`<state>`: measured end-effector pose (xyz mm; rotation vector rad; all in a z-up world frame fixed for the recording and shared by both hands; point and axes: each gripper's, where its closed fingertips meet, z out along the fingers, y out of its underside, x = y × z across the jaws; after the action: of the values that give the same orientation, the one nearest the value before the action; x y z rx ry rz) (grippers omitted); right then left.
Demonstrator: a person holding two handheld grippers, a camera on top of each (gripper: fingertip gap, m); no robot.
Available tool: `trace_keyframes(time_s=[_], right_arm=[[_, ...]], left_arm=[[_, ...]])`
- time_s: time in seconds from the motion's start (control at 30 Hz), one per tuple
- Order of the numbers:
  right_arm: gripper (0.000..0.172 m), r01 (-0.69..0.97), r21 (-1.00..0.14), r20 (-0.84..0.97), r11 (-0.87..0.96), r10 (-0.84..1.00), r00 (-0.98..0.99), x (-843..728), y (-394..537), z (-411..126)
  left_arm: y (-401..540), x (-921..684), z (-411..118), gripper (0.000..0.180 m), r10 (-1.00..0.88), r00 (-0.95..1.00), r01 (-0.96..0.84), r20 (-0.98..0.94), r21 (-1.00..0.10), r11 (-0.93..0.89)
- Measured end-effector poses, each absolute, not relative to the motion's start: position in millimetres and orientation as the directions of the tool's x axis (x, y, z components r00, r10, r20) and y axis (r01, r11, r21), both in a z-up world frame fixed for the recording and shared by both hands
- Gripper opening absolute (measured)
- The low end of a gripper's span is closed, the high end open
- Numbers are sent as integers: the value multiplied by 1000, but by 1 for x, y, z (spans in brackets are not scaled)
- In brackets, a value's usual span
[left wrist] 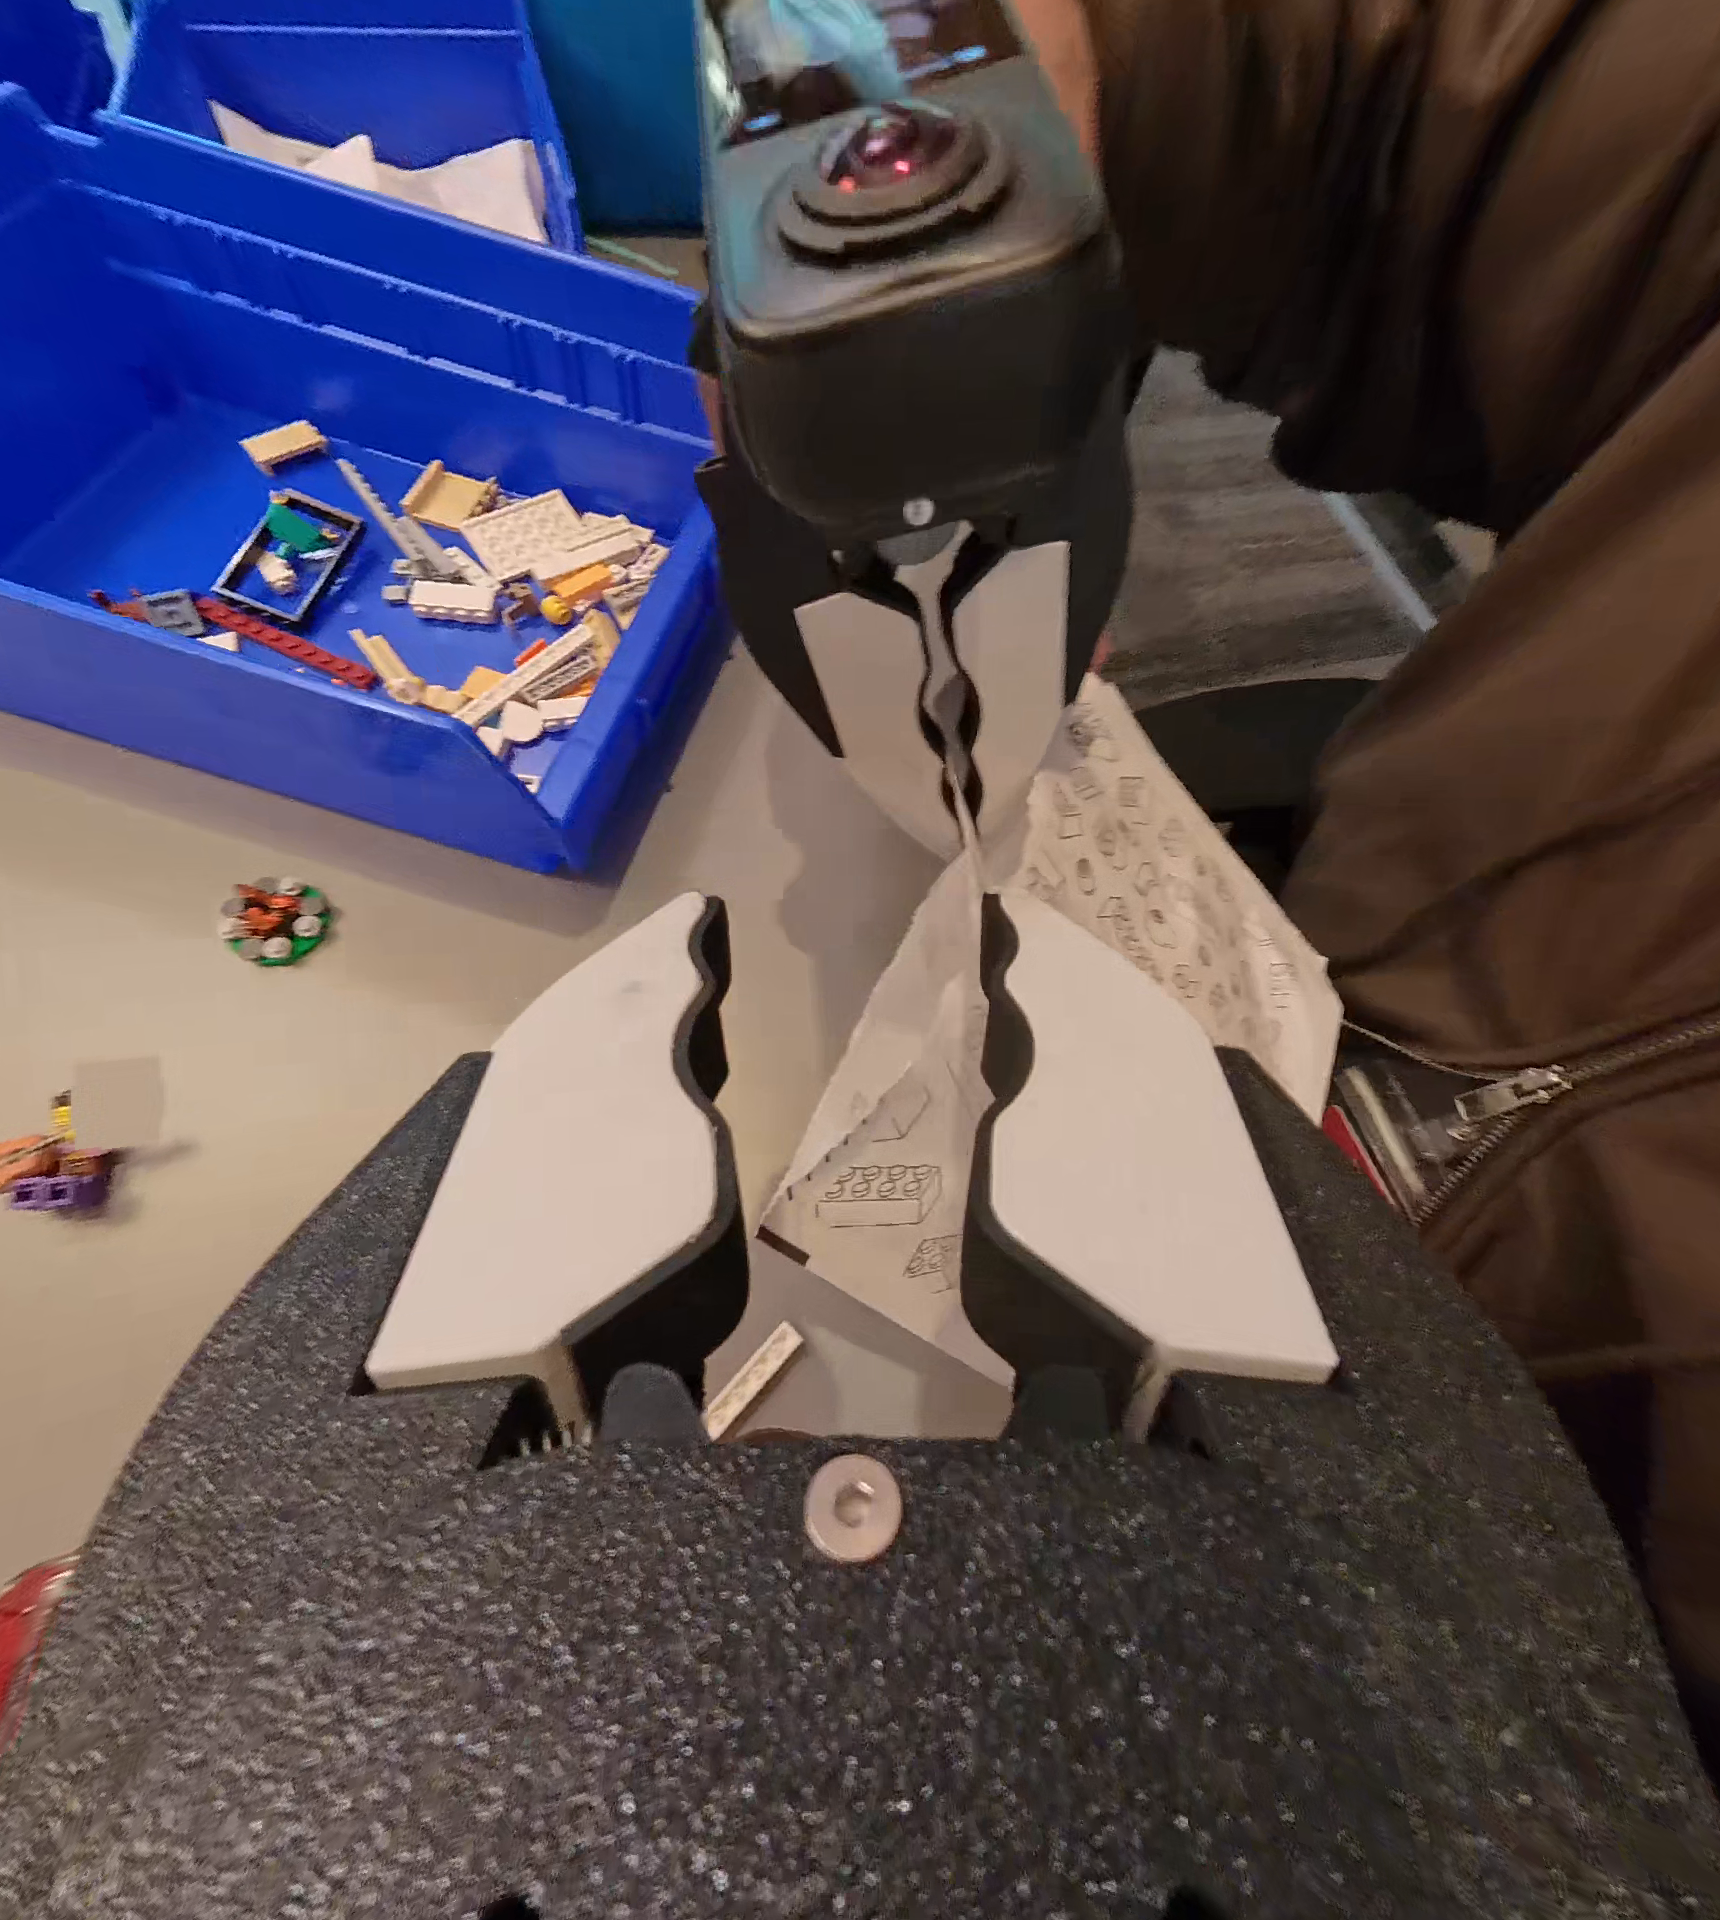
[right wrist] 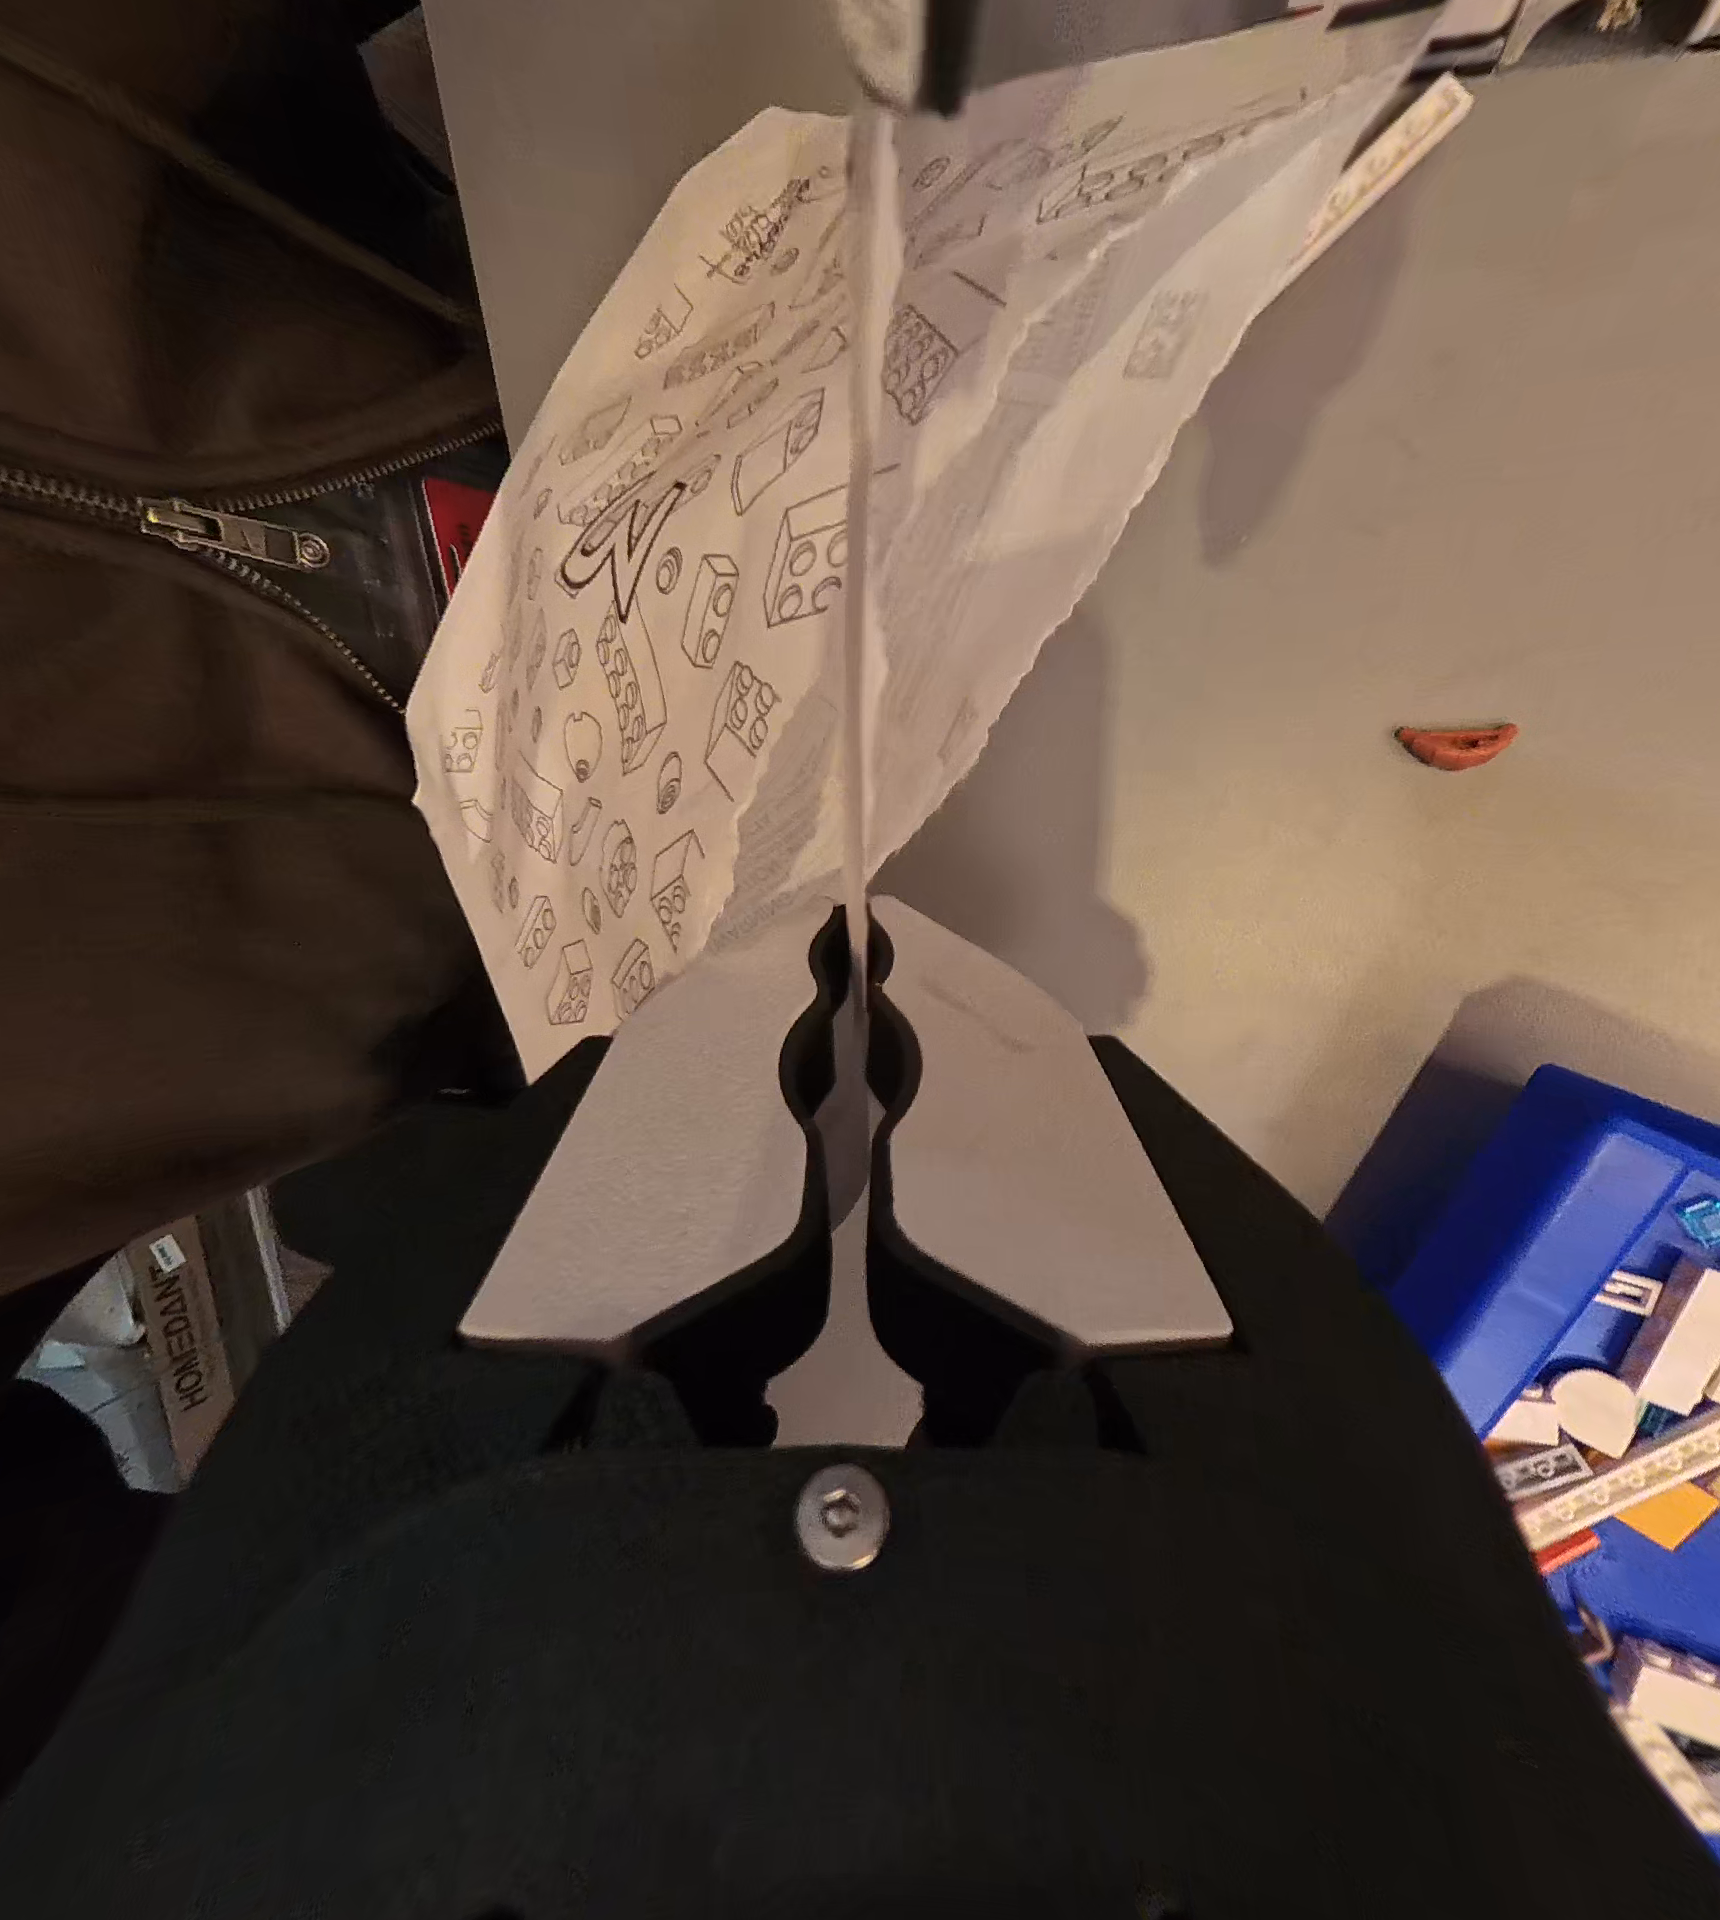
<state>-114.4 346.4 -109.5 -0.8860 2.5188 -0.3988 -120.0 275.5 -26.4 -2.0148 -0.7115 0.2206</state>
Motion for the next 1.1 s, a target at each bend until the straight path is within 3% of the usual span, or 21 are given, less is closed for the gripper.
trace_keyframes(time_s=[0.23,0.33,0.47,0.93,1.1], right_arm=[[0,-487,-456,-328,745,-649,-686,-116,337,-113],[1,-472,-483,-317,737,-650,-691,-118,331,-114],[3,-450,-523,-290,724,-648,-705,-122,323,-116],[27,-379,-679,-107,629,-596,-796,-157,306,-88],[37,-394,-767,-100,506,-701,-706,-135,315,-66]], left_arm=[[273,-97,-39,42,521,837,409,167,-823,-394],[273,-95,-44,18,527,832,423,172,-812,-403],[274,-94,-43,1,534,826,428,181,-818,-384],[290,-78,-40,1,543,808,458,227,-823,-337],[294,-79,-41,1,552,791,488,263,-816,-310]])
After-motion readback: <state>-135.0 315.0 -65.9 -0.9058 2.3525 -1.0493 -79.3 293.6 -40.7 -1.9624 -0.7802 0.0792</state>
